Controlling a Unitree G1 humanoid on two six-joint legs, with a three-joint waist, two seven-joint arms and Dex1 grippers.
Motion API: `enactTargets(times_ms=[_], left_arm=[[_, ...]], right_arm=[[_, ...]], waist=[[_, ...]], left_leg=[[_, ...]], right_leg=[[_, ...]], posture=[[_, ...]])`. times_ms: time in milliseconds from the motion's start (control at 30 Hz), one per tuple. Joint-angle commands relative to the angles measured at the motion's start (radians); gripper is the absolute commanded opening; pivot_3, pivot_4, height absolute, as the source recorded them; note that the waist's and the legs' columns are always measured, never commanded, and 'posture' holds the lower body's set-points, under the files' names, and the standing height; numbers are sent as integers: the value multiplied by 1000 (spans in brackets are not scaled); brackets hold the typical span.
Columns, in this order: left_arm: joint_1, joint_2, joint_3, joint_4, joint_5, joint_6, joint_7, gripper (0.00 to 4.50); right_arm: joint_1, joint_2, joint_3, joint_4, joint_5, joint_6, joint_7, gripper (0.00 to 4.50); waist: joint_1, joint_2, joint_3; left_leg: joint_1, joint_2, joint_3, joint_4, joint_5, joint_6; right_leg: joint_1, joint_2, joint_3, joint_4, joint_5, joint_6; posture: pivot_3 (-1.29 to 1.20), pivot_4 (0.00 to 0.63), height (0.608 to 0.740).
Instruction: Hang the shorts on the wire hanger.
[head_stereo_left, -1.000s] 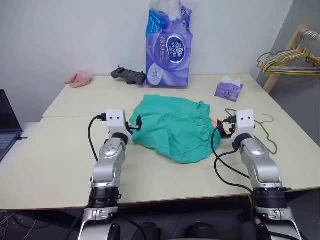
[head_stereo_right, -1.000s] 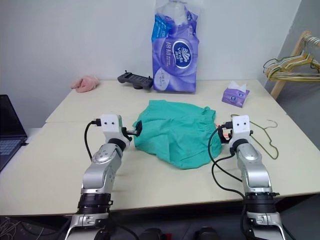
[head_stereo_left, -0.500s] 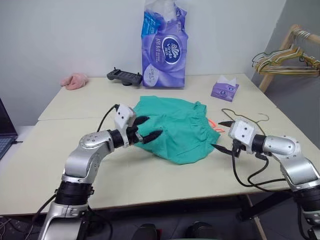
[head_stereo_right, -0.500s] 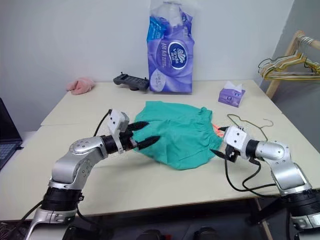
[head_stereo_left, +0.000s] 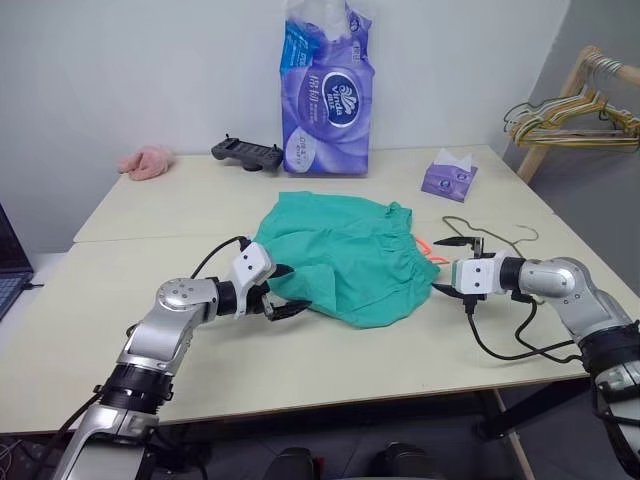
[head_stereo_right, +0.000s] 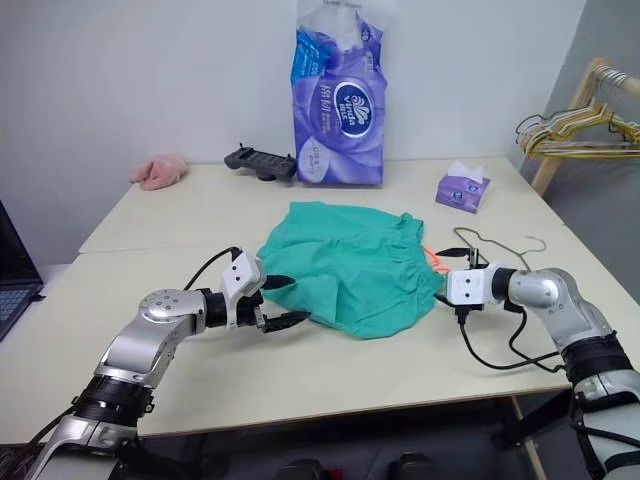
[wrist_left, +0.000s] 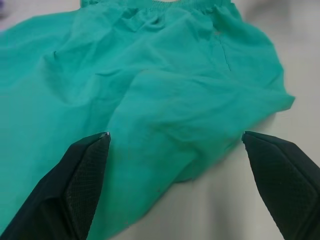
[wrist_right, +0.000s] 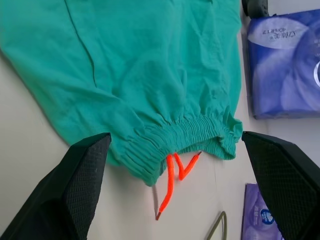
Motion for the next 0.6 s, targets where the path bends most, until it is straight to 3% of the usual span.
enactTargets(times_ms=[33,300,600], left_arm=[[-65,-16,24,59,19,-81,9,4500],[-123,-48,-18,211,37,-47,-70,4500],[-177,-69,-69,345,81,-42,-178,4500]], right_arm=[[-46,-5,6,45,-25,-65,-23,4468],[-83,9,39,111,-70,-129,-43,4468],[-202,40,124,239,-243,-210,-179,4468]], waist=[[0,0,0],[-7,0,0],[-29,0,0]], left_leg=[[0,0,0,0,0,0],[1,0,2,-1,0,0],[4,0,6,-1,0,0]], right_leg=[[0,0,0,0,0,0],[0,1,2,1,0,-1],[0,2,6,3,0,-1]], posture=[[107,15,740],[93,18,740],[63,14,740]])
